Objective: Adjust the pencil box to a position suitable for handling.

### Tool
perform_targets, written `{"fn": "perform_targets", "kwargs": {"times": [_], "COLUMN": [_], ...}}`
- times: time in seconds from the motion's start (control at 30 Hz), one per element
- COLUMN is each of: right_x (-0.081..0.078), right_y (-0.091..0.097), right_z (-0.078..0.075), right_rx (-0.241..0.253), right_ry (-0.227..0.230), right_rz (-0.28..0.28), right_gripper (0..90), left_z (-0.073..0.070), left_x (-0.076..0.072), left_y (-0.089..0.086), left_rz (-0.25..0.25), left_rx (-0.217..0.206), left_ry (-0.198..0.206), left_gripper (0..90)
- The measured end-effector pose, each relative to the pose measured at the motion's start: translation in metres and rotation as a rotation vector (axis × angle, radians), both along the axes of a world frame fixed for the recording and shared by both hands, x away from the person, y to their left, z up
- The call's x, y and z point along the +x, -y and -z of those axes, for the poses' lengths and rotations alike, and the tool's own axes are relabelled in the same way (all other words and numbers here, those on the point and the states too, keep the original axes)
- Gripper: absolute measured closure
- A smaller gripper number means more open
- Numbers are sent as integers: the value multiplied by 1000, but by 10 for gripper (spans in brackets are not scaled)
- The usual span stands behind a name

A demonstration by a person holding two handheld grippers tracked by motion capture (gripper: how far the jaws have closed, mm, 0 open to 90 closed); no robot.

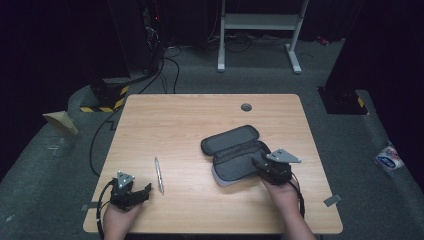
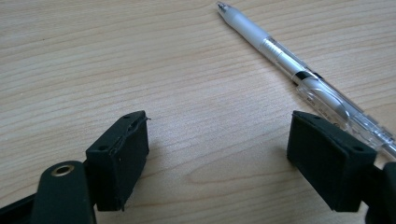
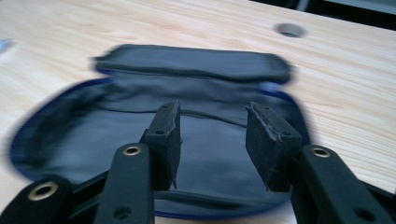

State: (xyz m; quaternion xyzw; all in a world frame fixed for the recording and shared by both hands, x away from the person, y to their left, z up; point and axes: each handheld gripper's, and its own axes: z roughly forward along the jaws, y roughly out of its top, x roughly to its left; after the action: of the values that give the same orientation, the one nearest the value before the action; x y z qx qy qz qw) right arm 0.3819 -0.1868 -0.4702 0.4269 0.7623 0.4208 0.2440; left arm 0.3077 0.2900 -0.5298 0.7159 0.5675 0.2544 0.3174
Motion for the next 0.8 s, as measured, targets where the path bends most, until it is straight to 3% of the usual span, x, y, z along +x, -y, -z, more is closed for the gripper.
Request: {"fn": "perform_targets", "kwargs": {"times": [0.1, 0.33, 0.53, 0.67, 0.8], "right_x": [6, 16, 22, 20, 16], "right_y": [16, 37, 42, 41, 37], "right_z": [1, 6, 15, 19, 23], "right_rx": [-18, -7, -12, 3, -15], "right_ry": [-1, -34, -68, -97, -109], "right_rz": [69, 126, 136, 123, 109], "right_gripper": [515, 534, 572, 604, 609], "left_z": [0, 0, -1, -1, -1], "left_x": [0, 0, -1, -4, -5], "left_y": [0, 0, -1, -2, -2], "left_rz": [1, -1, -2, -33, -14], "left_rx": [0, -1, 2, -8, -9], "left_ry": [-1, -1, 4, 20, 21], "left_gripper": [208, 216, 246, 359, 388]}}
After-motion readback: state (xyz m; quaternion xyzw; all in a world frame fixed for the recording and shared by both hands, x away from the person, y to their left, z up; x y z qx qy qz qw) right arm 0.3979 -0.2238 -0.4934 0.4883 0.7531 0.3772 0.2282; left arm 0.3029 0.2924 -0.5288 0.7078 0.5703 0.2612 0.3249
